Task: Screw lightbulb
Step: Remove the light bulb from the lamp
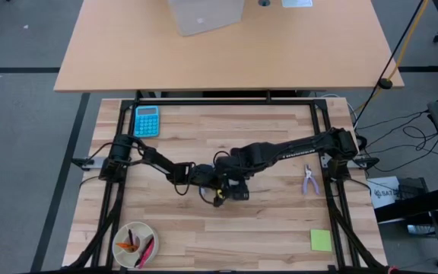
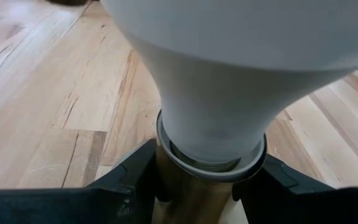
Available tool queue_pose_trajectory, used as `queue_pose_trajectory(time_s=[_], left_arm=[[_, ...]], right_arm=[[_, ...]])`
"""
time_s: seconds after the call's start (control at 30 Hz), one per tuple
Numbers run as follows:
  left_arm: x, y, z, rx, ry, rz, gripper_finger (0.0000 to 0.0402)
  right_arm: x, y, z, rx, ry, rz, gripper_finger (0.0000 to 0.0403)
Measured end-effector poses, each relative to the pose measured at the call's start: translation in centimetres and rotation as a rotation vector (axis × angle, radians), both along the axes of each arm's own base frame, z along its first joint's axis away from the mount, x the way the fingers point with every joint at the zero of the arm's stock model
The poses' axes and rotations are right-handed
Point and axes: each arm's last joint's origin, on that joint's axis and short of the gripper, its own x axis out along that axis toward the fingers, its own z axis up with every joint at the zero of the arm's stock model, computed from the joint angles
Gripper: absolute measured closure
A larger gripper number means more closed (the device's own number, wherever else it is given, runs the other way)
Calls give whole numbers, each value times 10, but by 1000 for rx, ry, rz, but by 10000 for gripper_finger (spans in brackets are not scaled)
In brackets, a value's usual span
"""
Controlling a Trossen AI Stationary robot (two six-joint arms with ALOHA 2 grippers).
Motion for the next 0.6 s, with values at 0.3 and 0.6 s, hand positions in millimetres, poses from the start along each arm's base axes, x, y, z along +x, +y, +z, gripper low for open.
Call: queue_pose_trajectory(time_s=[0.3,0.6], left_arm=[[0,0,0,13,-2,-22,227],[0,-1,0,3,-1,-23,227]], right_arm=[[1,-1,0,-107,-24,388,128],[1,-1,0,-129,-21,398,124]])
